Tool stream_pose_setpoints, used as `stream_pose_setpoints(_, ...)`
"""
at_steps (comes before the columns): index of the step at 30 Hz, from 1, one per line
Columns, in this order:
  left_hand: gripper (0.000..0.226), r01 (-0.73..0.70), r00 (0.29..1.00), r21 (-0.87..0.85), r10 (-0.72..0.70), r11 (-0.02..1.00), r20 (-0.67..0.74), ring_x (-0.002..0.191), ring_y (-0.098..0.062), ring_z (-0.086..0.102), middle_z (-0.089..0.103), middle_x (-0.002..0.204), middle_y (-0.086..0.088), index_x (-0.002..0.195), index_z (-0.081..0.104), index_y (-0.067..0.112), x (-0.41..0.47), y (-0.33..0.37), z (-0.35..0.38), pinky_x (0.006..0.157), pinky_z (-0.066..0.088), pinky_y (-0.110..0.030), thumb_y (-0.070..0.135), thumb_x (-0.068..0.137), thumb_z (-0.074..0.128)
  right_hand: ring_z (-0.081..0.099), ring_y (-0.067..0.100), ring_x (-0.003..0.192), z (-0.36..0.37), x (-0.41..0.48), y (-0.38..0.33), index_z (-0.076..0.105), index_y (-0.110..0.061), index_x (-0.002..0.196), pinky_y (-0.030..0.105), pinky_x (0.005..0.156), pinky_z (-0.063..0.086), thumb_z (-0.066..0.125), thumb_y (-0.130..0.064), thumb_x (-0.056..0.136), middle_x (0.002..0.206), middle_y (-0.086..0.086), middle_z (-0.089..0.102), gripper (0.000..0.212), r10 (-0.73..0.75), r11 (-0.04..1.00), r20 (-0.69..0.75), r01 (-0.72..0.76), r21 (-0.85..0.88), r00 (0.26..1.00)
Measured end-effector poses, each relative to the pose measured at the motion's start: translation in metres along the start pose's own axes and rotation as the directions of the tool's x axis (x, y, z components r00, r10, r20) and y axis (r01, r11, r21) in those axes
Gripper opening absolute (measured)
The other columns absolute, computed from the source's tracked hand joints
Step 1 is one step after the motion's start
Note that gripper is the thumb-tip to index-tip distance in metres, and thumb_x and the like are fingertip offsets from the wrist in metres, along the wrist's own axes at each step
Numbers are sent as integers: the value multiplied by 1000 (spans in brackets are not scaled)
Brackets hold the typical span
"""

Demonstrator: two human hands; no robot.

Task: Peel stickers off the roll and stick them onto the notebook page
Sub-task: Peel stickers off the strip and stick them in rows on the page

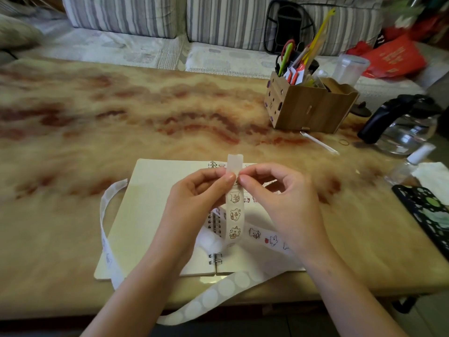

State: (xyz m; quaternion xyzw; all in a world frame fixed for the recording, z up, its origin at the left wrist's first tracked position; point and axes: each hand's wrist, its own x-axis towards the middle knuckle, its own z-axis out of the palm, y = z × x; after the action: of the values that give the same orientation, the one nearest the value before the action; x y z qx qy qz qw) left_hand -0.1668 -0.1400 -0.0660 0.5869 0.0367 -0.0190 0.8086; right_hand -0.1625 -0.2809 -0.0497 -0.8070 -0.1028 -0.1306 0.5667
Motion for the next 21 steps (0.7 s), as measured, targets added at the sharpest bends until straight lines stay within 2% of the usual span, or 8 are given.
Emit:
stream_pose_setpoints(5, 29, 6, 999, 8, -6, 1000, 44, 81, -18, 71, 74, 87, -10, 100, 69, 5, 1, 1, -2, 78, 55, -23, 22, 76, 68, 64, 4, 71, -1, -1, -1, 74, -17, 83, 12, 63, 46, 74, -14, 79, 77, -8, 72, 6, -5, 1000, -2, 5, 5, 1000)
stream_pose_setpoints(9, 31, 19, 996, 19, -21, 1000, 84, 79, -15, 70, 74, 85, -7, 100, 69, 4, 2, 3, -4, 73, 54, -20, 22, 75, 66, 64, 4, 72, 0, -2, 0, 74, -18, 84, 12, 65, 46, 74, -13, 79, 77, -9, 71, 7, 1, 1000, 2, -1, 4, 1000)
stream_pose_setpoints(14, 20, 44, 995, 54, -48, 998, 82, 76, -15, 67, 71, 83, -7, 97, 69, 4, 5, 3, -8, 69, 53, -21, 19, 87, 60, 64, 6, 75, 4, -3, 1, 74, -13, 85, 14, 71, 49, 74, -10, 79, 79, -7, 71, 7, -33, 999, 7, 33, 10, 999)
stream_pose_setpoints(18, 26, 52, 992, 58, -58, 997, 108, 84, -17, 67, 71, 91, -12, 99, 69, 4, 5, 2, -9, 80, 53, -27, 23, 83, 61, 65, 8, 77, 4, -2, 2, 74, -14, 86, 16, 71, 50, 74, -9, 79, 80, -6, 72, 8, -41, 999, -3, 41, 26, 999)
stream_pose_setpoints(21, 23, 20, 993, 95, -30, 995, 111, 87, -17, 68, 71, 96, -14, 99, 70, 5, 5, 3, -10, 80, 54, -25, 21, 86, 61, 65, 7, 76, 4, -2, 2, 74, -15, 86, 14, 70, 49, 73, -9, 80, 79, -7, 71, 8, -43, 999, -7, 43, 22, 999)
